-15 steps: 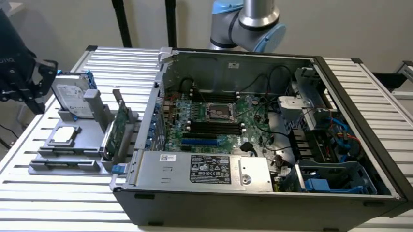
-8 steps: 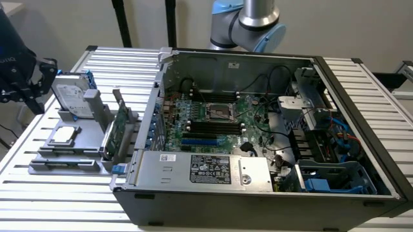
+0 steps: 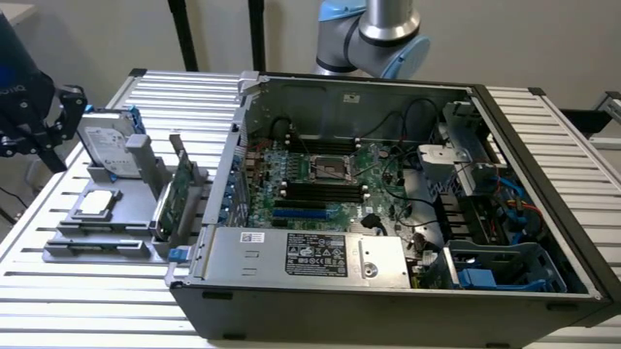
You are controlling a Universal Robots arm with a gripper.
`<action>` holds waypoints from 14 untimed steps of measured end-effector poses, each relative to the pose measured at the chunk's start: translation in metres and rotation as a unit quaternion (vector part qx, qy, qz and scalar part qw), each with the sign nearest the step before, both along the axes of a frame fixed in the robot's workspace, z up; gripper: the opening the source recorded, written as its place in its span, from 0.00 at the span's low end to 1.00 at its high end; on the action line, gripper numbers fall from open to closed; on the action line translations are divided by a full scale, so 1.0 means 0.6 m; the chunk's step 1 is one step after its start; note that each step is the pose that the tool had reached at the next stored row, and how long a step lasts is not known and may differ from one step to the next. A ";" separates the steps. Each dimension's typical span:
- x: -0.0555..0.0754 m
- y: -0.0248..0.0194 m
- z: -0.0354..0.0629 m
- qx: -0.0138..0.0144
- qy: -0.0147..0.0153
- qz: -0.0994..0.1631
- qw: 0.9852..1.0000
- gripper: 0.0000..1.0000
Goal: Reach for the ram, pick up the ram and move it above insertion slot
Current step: 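Pick up the ram and move it above insertion slot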
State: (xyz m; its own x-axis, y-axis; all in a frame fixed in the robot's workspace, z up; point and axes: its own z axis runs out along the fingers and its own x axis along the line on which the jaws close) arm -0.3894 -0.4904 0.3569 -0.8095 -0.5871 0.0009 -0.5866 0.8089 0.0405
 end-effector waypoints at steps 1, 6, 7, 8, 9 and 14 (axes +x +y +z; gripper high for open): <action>0.000 0.0000 0.000 0.000 0.000 0.009 1.000 0.11; 0.000 0.0000 -0.001 0.000 0.000 0.054 0.999 0.11; 0.000 0.0000 -0.001 0.000 0.000 0.063 0.998 0.11; 0.000 0.0000 -0.001 0.000 0.000 0.072 0.997 0.11; 0.000 0.0000 -0.002 0.000 0.000 0.081 0.997 0.11; 0.000 0.0000 -0.003 0.000 0.000 0.126 0.992 0.11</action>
